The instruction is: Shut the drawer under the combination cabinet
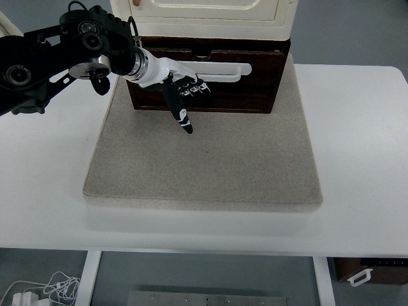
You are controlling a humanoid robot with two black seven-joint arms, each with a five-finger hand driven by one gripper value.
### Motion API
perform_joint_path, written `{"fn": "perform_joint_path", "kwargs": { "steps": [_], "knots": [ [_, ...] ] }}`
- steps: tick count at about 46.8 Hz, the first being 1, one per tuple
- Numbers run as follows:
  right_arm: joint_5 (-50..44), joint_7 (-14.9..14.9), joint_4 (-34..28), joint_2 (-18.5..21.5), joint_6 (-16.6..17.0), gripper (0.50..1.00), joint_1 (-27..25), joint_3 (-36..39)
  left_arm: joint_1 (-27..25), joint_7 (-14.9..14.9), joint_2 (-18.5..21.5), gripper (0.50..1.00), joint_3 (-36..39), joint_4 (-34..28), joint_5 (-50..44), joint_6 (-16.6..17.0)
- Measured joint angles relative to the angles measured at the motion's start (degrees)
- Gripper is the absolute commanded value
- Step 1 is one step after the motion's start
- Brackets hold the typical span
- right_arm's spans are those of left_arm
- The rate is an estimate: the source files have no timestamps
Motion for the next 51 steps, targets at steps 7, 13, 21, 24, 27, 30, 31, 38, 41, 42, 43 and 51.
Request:
{"fn": "perform_joint_path", "kwargs": {
  "steps": [7, 13, 21, 24, 27, 30, 31, 38, 41, 42, 43, 51],
  "knots": [
    [0.0, 0.0, 0.0, 0.0, 0.0, 0.952, 0.0, 0.0, 0.0, -0.4, 0.0, 0.996, 0.0, 0.8, 0.0, 0.2],
    [0.0, 0.0, 0.0, 0.0, 0.0, 0.952, 0.0, 0.0, 0.0, -0.7, 0.0, 0.996, -0.1, 1.9, -0.1, 0.5],
    [0.0, 0.0, 0.0, 0.0, 0.0, 0.952, 0.0, 0.0, 0.0, -0.7, 0.0, 0.996, -0.4, 2.8, 0.0, 1.5],
    [0.0, 0.0, 0.0, 0.0, 0.0, 0.952, 0.0, 0.0, 0.0, -0.7, 0.0, 0.996, -0.4, 3.1, 0.0, 1.5],
    [0.0, 0.0, 0.0, 0.0, 0.0, 0.952, 0.0, 0.0, 0.0, -0.7, 0.0, 0.996, -0.5, 3.2, 0.0, 1.5],
    [0.0, 0.0, 0.0, 0.0, 0.0, 0.952, 0.0, 0.0, 0.0, -0.7, 0.0, 0.996, -0.9, 3.3, 0.0, 1.5],
    [0.0, 0.0, 0.0, 0.0, 0.0, 0.952, 0.0, 0.0, 0.0, -0.7, 0.0, 0.996, -1.1, 3.3, -0.1, 1.5],
    [0.0, 0.0, 0.0, 0.0, 0.0, 0.952, 0.0, 0.0, 0.3, -0.7, 0.0, 0.996, -1.5, 3.2, -0.1, 1.5],
    [0.0, 0.0, 0.0, 0.0, 0.0, 0.952, 0.0, 0.0, 0.5, -0.7, 0.0, 0.996, -1.5, 3.2, -0.1, 1.5],
    [0.0, 0.0, 0.0, 0.0, 0.0, 0.952, 0.0, 0.0, 0.5, -0.7, 0.0, 0.996, -1.5, 3.2, -0.1, 1.5],
    [0.0, 0.0, 0.0, 0.0, 0.0, 0.952, 0.0, 0.0, 0.5, -0.7, 0.0, 0.996, -1.5, 3.2, -0.1, 1.5],
    [0.0, 0.0, 0.0, 0.0, 0.0, 0.952, 0.0, 0.0, 0.6, -1.5, 0.0, 0.996, -1.6, 2.6, -0.4, 1.0]
  ]
}}
